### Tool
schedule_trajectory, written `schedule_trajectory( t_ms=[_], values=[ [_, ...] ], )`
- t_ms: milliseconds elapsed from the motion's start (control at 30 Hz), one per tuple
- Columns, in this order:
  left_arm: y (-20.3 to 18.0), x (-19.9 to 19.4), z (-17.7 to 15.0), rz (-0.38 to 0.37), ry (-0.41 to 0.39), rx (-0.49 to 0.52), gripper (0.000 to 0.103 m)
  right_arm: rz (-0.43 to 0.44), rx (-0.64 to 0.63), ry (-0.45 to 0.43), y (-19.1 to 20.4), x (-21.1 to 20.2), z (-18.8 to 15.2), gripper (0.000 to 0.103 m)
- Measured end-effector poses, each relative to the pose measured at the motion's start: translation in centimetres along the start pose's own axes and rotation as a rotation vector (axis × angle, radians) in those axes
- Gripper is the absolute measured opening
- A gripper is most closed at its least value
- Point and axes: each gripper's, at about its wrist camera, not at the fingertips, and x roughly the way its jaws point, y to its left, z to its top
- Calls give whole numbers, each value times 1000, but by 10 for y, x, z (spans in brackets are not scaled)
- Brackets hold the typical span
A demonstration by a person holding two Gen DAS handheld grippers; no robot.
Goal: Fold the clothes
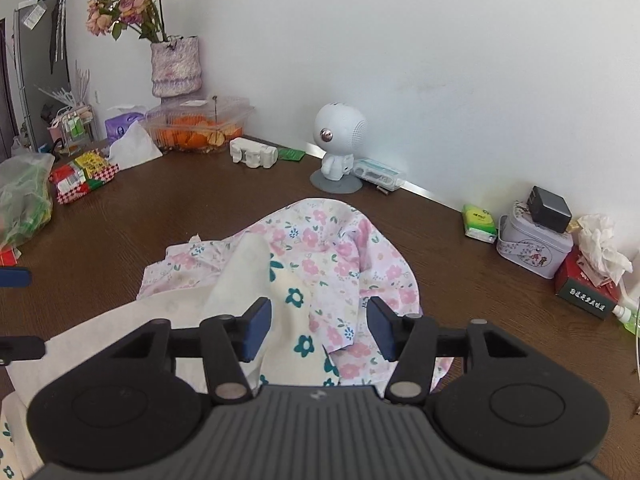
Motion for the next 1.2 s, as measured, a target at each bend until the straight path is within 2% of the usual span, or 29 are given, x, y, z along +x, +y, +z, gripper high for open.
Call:
schedule_trajectory(
  t_ms=[100, 200, 233, 267, 300, 333, 367, 433, 567, 633, 733, 800, 867, 900, 1000, 1067, 1133, 1167, 1200],
  values=[
    [-16, 41, 23, -29, 38, 122, 76, 37, 71, -6, -11, -28, -1, 55],
    [-24, 83, 32, -12, 94, 196, 74, 67, 94, 5, -17, -65, -16, 66],
    [-24, 94, 34, -3, 107, 208, 67, 69, 84, 11, -17, -79, -25, 69],
    [-22, 102, 35, -10, 114, 206, 51, 69, 72, 19, -18, -91, -34, 70],
    [-19, 109, 35, -28, 119, 199, 41, 64, 56, 31, -18, -104, -45, 73],
    [-15, 113, 35, -65, 123, 176, 14, 61, 42, 43, -19, -116, -57, 76],
    [-10, 113, 35, -107, 123, 146, 1, 60, 34, 57, -20, -126, -71, 77],
    [-6, 108, 33, -124, 97, 126, 0, 56, 24, 92, -23, -140, -98, 79],
    [9, 90, 33, -88, 36, 73, 0, 12, 34, 171, -35, -149, -161, 79],
    [19, 87, 32, -62, 39, 50, 0, -9, 93, 205, -44, -144, -189, 78],
    [30, 89, 29, -106, 63, -17, 1, -18, 183, 186, -55, -145, -214, 78],
    [37, 91, 26, -143, 78, -65, 14, -14, 232, 154, -59, -150, -224, 78],
    [37, 91, 25, -167, 71, -80, 53, -13, 262, 126, -61, -155, -229, 78],
    [34, 90, 25, -164, 63, -68, 57, -12, 269, 119, -61, -158, -231, 78],
    [23, 95, 28, -172, 67, -14, 58, -19, 284, 112, -63, -162, -236, 78],
    [17, 102, 30, -181, 81, 8, 57, -28, 296, 115, -65, -165, -240, 78],
    [11, 111, 30, -188, 112, 40, 24, -38, 310, 118, -67, -167, -245, 78],
    [8, 114, 29, -181, 125, 53, 2, -41, 317, 115, -68, -168, -248, 78],
    [5, 116, 28, -163, 135, 65, 0, -44, 323, 113, -69, -168, -250, 78]
  ],
)
